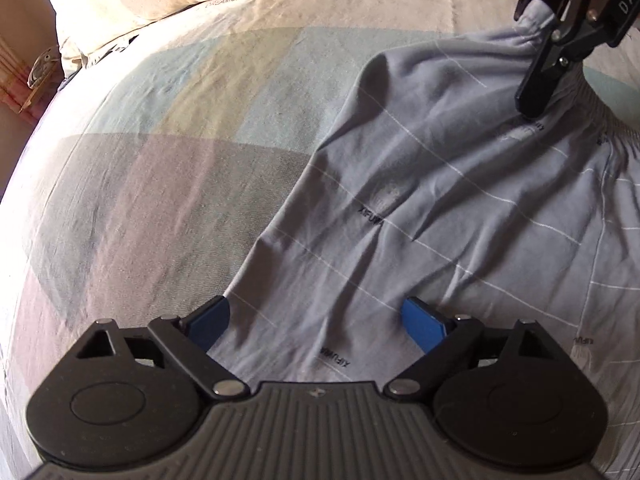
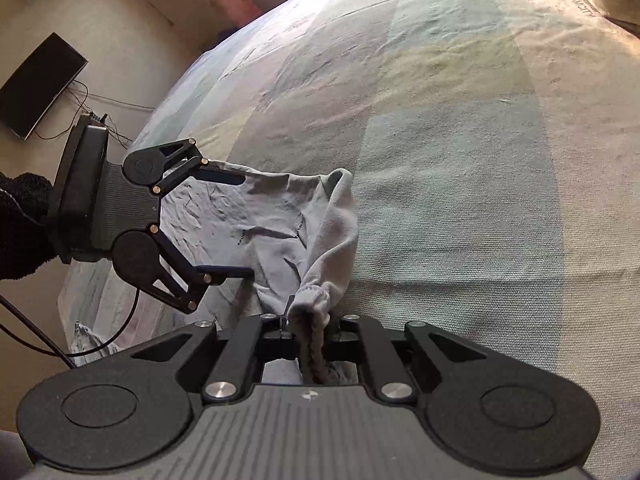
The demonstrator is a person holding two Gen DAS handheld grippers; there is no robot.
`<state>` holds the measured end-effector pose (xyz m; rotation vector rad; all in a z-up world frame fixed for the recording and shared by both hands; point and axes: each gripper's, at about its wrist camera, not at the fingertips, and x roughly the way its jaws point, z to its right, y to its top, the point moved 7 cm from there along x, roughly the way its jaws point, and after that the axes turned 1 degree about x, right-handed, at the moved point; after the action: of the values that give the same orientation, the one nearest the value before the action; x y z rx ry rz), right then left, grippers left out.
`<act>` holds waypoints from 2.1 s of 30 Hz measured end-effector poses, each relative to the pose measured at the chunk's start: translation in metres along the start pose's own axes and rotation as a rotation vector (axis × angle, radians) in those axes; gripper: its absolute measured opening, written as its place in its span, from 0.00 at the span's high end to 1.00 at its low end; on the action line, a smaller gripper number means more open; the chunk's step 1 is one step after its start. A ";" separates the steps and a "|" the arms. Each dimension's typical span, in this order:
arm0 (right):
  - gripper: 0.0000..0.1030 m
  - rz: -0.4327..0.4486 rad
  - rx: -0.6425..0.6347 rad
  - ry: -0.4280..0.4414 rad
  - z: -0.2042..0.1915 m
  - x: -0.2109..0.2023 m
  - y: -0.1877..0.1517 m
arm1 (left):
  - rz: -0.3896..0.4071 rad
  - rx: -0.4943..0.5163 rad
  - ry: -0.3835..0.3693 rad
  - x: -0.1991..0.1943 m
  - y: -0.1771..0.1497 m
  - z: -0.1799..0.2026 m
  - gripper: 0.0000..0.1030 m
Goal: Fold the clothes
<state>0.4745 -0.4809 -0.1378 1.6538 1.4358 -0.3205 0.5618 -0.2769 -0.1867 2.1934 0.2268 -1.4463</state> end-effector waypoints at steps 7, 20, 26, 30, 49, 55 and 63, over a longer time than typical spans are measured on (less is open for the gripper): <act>0.89 -0.020 -0.158 -0.055 -0.026 -0.002 -0.003 | -0.011 0.053 0.049 0.003 0.001 -0.014 0.19; 0.89 -0.110 -0.602 -0.206 -0.083 0.007 -0.039 | 0.005 0.112 0.051 -0.006 -0.001 -0.008 0.20; 0.89 -0.117 -0.731 -0.233 -0.100 0.002 -0.050 | 0.027 0.230 0.086 -0.011 -0.002 0.002 0.19; 0.89 -0.143 -0.861 -0.258 -0.113 0.001 -0.065 | 0.025 0.248 0.104 -0.012 -0.006 0.004 0.19; 0.88 -0.081 -1.684 -0.669 -0.109 0.042 -0.197 | 0.108 0.441 0.260 -0.020 -0.041 0.038 0.16; 0.88 -0.023 -1.752 -0.704 -0.104 0.039 -0.209 | 0.155 0.482 0.311 -0.023 -0.049 0.043 0.14; 0.88 -0.031 -1.688 -0.732 -0.100 0.044 -0.205 | 0.193 0.584 0.319 -0.017 -0.047 0.045 0.09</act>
<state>0.2704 -0.3920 -0.2030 0.0590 0.6388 0.2599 0.4996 -0.2563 -0.1998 2.8163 -0.3390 -1.1442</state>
